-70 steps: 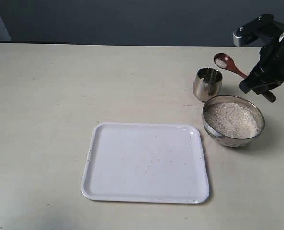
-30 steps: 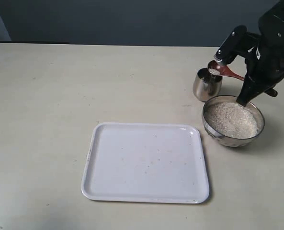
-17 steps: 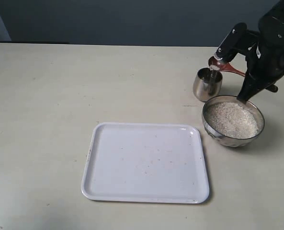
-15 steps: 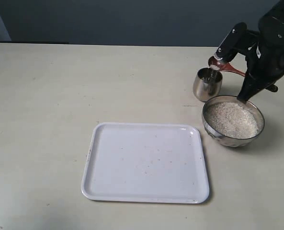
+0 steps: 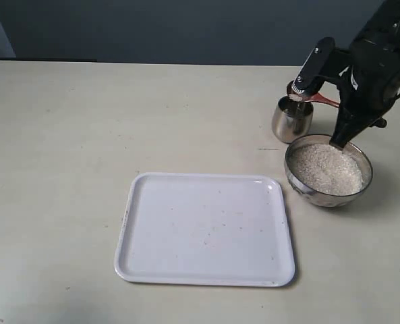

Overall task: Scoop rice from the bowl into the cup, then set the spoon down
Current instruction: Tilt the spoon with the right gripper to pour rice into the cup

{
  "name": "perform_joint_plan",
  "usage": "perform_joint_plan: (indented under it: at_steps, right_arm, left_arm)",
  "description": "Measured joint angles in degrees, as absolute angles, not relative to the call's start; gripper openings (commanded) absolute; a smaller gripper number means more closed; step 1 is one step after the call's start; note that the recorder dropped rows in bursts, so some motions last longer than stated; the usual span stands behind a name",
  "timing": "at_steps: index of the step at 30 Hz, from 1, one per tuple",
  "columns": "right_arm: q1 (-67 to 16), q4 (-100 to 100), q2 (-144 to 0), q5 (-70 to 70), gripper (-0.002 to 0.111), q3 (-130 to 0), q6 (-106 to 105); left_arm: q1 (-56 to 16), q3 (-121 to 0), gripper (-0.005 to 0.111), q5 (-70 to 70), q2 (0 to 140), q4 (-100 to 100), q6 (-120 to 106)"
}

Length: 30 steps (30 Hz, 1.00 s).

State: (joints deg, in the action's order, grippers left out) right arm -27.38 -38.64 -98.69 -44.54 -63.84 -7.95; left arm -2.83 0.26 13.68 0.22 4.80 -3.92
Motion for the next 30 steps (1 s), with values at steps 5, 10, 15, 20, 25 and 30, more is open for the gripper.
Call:
perform_joint_plan:
  at_steps: [5,10,15,20,25,30]
  right_arm:
    - [-27.50,-39.96,-98.69,-44.43,-0.001,-63.84,-7.03]
    - [-27.50,-40.51,-98.69,-44.55,-0.001,-63.84,-6.63]
    - [-27.50,-41.39,-98.69,-44.67,-0.001,-63.80,-6.63]
    - [-27.50,-42.79,-98.69,-44.44,-0.001,-61.98,-6.14]
    - [-27.52,-44.74,-98.69,-43.81,-0.001,-60.26,-4.70]
    - [-27.52,-45.58,-98.69,-43.21,-0.001,-60.25,-4.20]
  left_arm:
    - [-2.83,0.26,0.000,13.68,0.22,4.80,-3.92]
    - [-2.83,0.26,0.000,13.68,0.22,4.80,-3.92]
    - [-2.83,0.26,0.000,13.68,0.22,4.80,-3.92]
    - [-2.83,0.26,0.000,13.68,0.22,4.80,-3.92]
    - [-2.83,0.26,0.000,13.68,0.22,4.80,-3.92]
    - [-2.83,0.26,0.000,13.68,0.22,4.80,-3.92]
